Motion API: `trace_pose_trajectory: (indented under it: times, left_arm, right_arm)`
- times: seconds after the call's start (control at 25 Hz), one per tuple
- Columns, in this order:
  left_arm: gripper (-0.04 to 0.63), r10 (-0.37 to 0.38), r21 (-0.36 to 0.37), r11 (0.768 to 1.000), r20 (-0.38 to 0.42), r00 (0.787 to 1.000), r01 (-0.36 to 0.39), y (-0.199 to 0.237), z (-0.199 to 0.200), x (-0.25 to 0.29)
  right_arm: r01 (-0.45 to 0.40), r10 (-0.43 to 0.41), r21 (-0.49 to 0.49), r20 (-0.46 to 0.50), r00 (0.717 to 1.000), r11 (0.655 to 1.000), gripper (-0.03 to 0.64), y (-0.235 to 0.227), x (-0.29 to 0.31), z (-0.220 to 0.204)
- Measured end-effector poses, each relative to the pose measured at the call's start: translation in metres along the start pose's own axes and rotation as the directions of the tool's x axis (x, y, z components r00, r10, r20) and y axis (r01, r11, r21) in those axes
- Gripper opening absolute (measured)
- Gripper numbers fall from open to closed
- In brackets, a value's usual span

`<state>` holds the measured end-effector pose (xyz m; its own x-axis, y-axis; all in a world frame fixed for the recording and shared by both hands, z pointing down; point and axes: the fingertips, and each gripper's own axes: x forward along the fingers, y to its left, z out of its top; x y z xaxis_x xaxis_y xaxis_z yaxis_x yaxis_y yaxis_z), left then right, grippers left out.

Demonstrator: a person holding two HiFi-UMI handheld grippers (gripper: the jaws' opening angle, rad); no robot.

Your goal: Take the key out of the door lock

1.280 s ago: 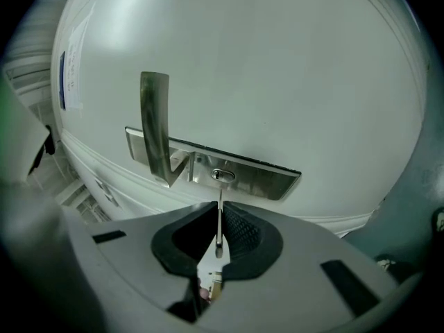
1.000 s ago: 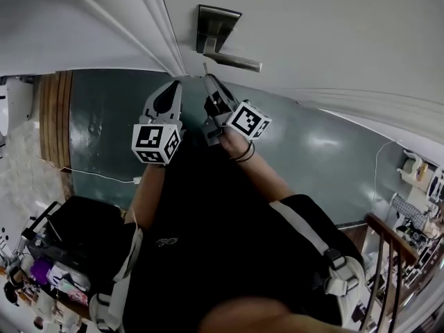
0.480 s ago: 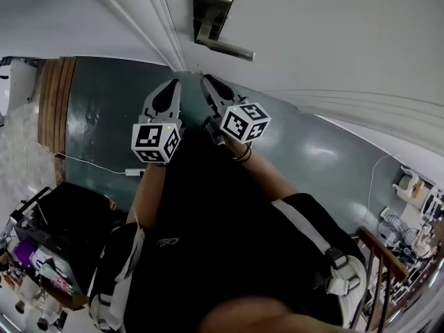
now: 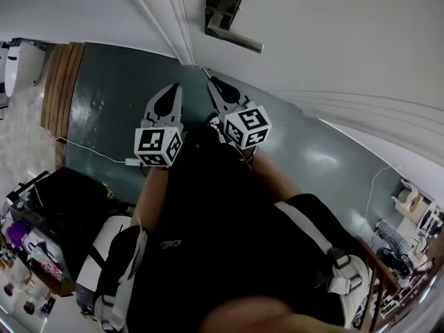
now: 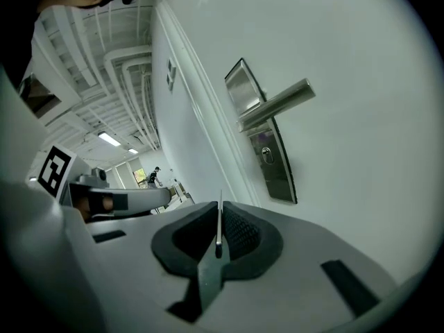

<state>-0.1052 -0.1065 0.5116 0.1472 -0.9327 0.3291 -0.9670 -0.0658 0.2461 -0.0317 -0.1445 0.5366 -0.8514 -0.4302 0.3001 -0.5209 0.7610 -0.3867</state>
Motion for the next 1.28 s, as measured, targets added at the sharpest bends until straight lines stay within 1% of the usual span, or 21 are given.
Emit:
trace_pose_trajectory:
  times: [0.16, 0.32, 0.52, 0.68, 0.88, 1.12, 1.28]
  left_arm:
    - [0.023, 0.018, -0.004, 1.0, 0.003, 1.0, -0.018, 0.011, 0.001, -0.016]
    - [0.023, 0.018, 0.001, 1.0, 0.012, 1.0, -0.018, 0.023, 0.007, -0.023]
    - [0.023, 0.002, -0.006, 1.0, 0.054, 0.999, -0.002, 0.035, 0.027, -0.037]
    - [0.023, -0.021, 0.016, 1.0, 0.103, 0.994, 0.019, 0.045, 0.055, -0.049]
    - [0.023, -0.034, 0.044, 0.999, 0.184, 0.982, 0.026, 0.056, 0.092, -0.06]
    - [0.023, -0.064, 0.096, 0.994, 0.239, 0.969, 0.042, 0.053, 0.124, -0.068]
    - [0.023, -0.096, 0.122, 0.99, 0.284, 0.954, 0.063, 0.044, 0.143, -0.074]
  right_arm:
    - [0.009, -0.009, -0.066, -0.012, 1.0, 0.998, 0.031, 0.013, 0.0, -0.001]
    - [0.029, -0.032, -0.151, -0.017, 0.999, 0.988, 0.031, 0.027, 0.004, 0.006]
    - [0.059, -0.052, -0.244, 0.034, 0.998, 0.968, 0.031, 0.05, 0.009, 0.032]
    - [0.093, -0.075, -0.262, 0.078, 0.994, 0.96, 0.031, 0.065, 0.012, 0.053]
    - [0.139, -0.1, -0.284, 0.148, 0.984, 0.949, 0.031, 0.077, 0.012, 0.085]
    - [0.178, -0.108, -0.316, 0.227, 0.968, 0.932, 0.031, 0.09, 0.01, 0.118]
    - [0.194, -0.106, -0.322, 0.27, 0.957, 0.927, 0.031, 0.101, 0.005, 0.14]
